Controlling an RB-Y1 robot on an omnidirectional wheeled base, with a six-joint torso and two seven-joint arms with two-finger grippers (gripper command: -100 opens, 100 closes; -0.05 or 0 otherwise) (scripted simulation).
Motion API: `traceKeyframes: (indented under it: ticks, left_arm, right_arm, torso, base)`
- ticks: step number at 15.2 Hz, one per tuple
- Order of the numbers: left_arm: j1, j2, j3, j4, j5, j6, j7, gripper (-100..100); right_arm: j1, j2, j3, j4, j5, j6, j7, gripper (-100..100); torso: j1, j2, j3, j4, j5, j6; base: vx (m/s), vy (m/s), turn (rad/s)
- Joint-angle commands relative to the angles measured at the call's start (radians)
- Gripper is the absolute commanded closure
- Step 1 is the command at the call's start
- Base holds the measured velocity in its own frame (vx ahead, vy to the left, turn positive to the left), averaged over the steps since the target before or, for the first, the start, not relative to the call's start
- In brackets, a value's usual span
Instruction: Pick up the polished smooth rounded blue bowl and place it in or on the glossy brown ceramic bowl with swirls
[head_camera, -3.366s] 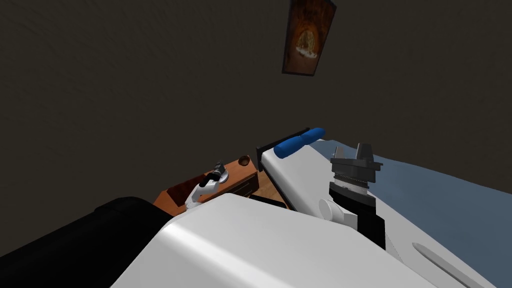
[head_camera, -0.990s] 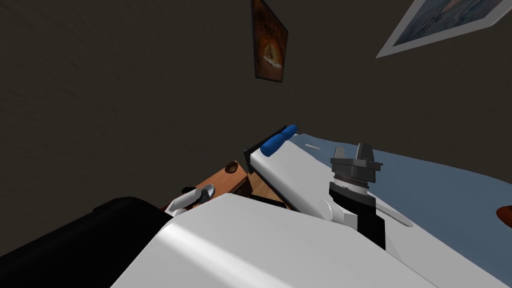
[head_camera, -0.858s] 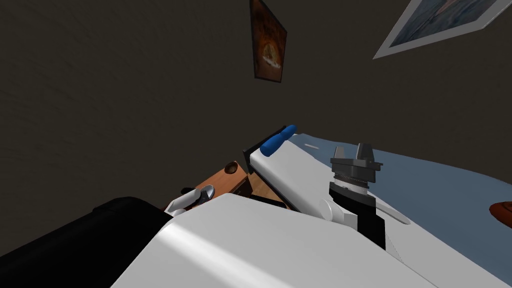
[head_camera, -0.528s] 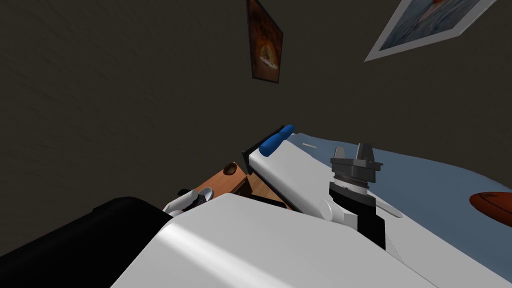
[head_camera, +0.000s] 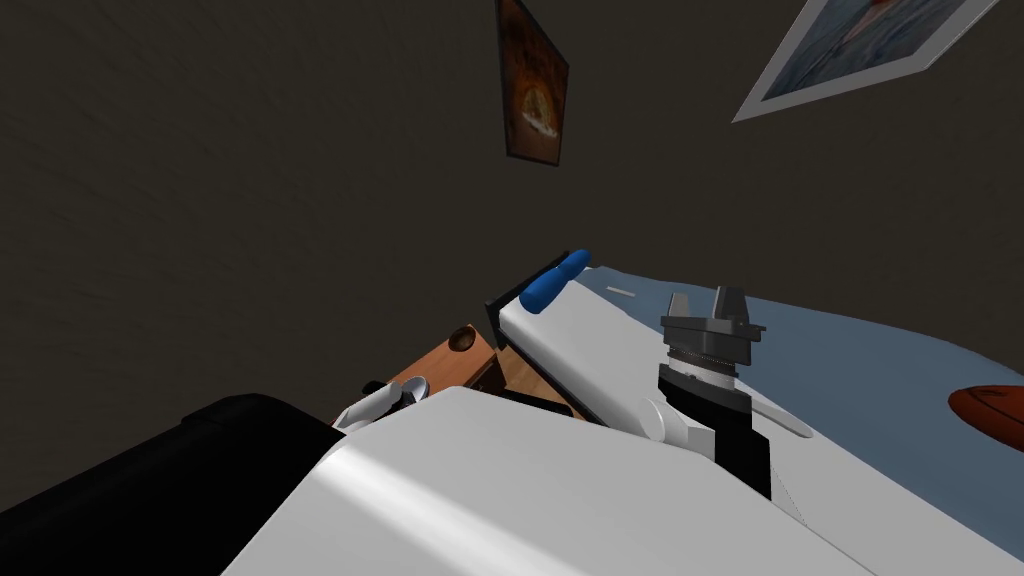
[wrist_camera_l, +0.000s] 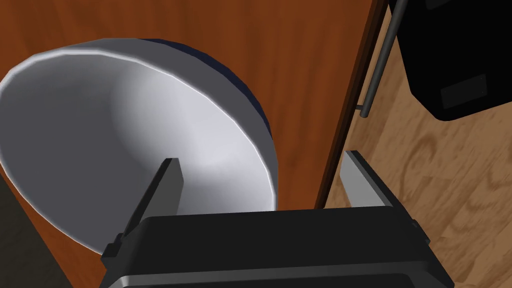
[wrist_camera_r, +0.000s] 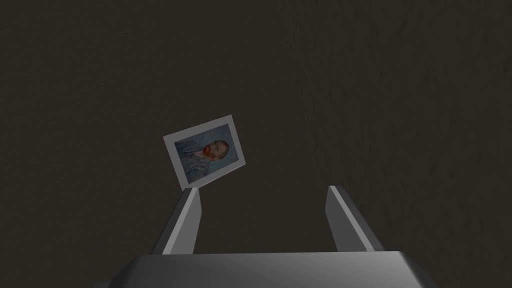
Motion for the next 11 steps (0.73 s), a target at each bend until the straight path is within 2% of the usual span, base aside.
traceKeyframes:
  ticks: [1,5,6,9,10,11]
  left_arm:
    - [0.0,0.0,0.0,0.0,0.0,0.0,0.0,100]
    - [0.0,0.0,0.0,0.0,0.0,0.001,0.0,100]
    - [0.013,0.014,0.012,-0.031,0.013,0.034,0.003,100]
    - [0.025,0.025,0.023,-0.062,0.024,0.065,0.007,100]
    - [0.023,0.018,0.019,-0.051,0.019,0.049,0.005,100]
    - [0.027,0.057,0.027,-0.085,0.029,0.078,0.027,100]
  right_arm:
    - [0.0,0.0,0.0,0.0,0.0,0.0,0.0,0]
    - [0.0,0.0,0.0,0.0,0.0,0.0,0.0,0]
    - [0.0,0.0,0.0,0.0,0.0,0.0,0.0,0]
    - [0.0,0.0,0.0,0.0,0.0,0.0,0.0,0]
    - [0.0,0.0,0.0,0.0,0.0,0.0,0.0,0]
    - [0.0,0.0,0.0,0.0,0.0,0.0,0.0,0]
  torso:
    - [0.0,0.0,0.0,0.0,0.0,0.0]
    - [-0.002,0.0,0.0,0.0,-0.001,0.0]
    - [-0.002,0.0,0.0,0.0,-0.001,0.0]
    - [-0.006,0.001,0.001,0.001,-0.003,0.001]
    - [-0.007,0.001,0.001,0.001,-0.003,0.001]
    - [-0.006,0.001,0.001,0.001,-0.003,0.001]
  base:
    - [0.002,0.01,-0.002]
    - [0.0,0.001,0.0]
    - [-0.004,-0.027,-0.031]
    - [-0.008,-0.048,-0.019]
    - [-0.003,-0.025,0.0]
    - [0.058,-0.07,-0.127]
